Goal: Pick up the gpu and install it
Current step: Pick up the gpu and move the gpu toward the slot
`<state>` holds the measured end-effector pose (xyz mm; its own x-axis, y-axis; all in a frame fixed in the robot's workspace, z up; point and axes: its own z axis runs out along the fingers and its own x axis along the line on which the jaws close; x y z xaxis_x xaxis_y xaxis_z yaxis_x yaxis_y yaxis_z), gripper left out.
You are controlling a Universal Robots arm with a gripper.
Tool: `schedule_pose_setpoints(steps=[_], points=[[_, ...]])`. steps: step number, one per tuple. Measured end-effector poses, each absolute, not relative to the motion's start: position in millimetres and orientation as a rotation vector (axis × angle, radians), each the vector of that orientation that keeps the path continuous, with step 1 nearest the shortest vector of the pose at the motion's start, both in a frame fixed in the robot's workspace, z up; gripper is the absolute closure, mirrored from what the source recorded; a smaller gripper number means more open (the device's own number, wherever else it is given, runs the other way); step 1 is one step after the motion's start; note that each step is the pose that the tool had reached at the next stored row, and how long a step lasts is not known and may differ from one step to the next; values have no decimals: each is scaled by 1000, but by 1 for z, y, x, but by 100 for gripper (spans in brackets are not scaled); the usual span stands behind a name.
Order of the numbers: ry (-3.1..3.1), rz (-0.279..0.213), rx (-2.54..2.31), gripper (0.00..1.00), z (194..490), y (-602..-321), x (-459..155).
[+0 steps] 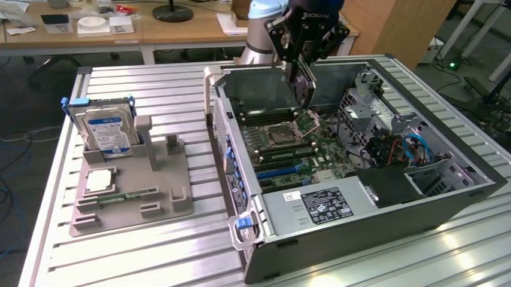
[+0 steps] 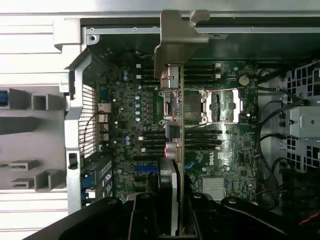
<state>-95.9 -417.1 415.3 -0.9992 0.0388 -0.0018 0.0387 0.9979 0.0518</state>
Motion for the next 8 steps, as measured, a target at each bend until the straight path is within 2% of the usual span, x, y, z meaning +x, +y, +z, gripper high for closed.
schedule_pose_setpoints(steps=[8], points=[[3137,82,61,72,414,-417,-72]])
